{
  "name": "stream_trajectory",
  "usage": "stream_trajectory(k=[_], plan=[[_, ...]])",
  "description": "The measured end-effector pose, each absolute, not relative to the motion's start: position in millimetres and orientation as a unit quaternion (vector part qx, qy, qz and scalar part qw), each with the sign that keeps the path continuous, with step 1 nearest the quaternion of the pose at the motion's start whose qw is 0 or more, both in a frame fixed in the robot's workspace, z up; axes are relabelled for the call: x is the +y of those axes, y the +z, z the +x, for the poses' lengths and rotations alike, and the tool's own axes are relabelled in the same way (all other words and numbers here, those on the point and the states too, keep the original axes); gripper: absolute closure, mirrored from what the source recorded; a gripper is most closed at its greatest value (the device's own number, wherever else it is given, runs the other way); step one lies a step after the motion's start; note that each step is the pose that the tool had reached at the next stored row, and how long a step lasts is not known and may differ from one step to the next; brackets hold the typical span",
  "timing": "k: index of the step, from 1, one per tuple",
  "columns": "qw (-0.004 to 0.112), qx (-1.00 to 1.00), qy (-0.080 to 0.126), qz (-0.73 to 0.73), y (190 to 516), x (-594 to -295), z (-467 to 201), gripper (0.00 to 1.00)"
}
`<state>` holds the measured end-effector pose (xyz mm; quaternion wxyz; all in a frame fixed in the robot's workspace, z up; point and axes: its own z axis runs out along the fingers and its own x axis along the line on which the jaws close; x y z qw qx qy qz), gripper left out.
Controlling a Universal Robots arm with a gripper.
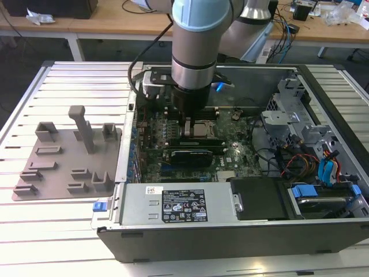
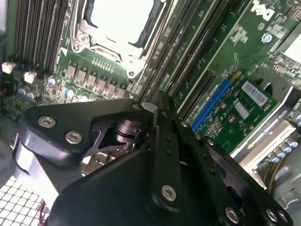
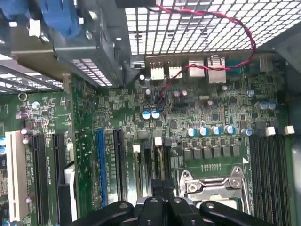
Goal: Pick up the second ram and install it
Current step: 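Press down the second ram until it locks into place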
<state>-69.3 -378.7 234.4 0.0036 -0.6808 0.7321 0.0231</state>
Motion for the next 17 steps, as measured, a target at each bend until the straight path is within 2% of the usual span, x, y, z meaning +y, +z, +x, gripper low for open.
stream_trajectory(k=[17], plan=[[0.004,0.732,0.023,-0.681,231.5,-378.7,-69.1,0.89]])
